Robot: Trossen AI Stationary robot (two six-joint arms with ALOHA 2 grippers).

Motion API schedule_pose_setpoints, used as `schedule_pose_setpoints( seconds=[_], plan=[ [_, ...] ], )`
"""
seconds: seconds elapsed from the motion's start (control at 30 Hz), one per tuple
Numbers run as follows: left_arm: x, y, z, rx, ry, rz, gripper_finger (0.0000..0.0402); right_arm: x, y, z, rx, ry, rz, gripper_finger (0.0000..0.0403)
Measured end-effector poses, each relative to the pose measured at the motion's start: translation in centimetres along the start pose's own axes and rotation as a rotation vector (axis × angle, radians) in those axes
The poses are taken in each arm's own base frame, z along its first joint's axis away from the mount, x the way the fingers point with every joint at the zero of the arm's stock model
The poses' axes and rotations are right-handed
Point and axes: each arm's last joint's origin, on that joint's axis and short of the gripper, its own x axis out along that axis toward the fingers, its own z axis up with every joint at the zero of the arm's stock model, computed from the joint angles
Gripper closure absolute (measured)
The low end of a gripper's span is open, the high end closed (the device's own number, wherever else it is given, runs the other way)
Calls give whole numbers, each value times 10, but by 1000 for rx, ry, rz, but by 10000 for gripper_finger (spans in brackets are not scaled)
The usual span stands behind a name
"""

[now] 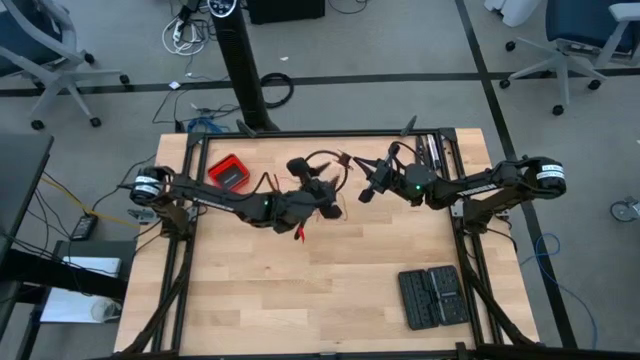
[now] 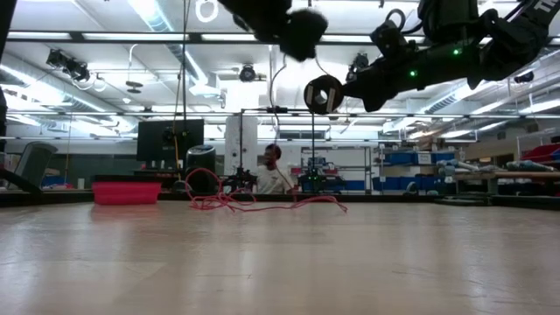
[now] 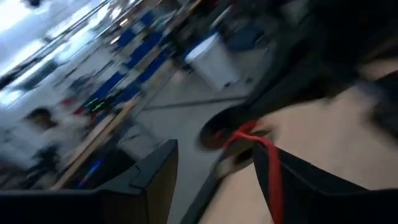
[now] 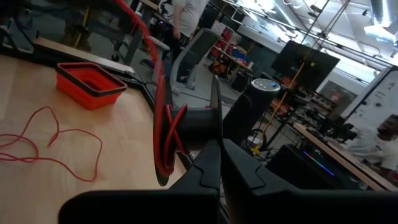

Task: Coil cords
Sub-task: Uncoil the wire to the spool

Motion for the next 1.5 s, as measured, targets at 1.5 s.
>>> schedule_pose_setpoints(
  seconds=[1.5],
  plan=[
    [45, -61, -66, -388, 201, -192, 188, -5, 7, 8, -7, -22, -25, 403]
  ],
)
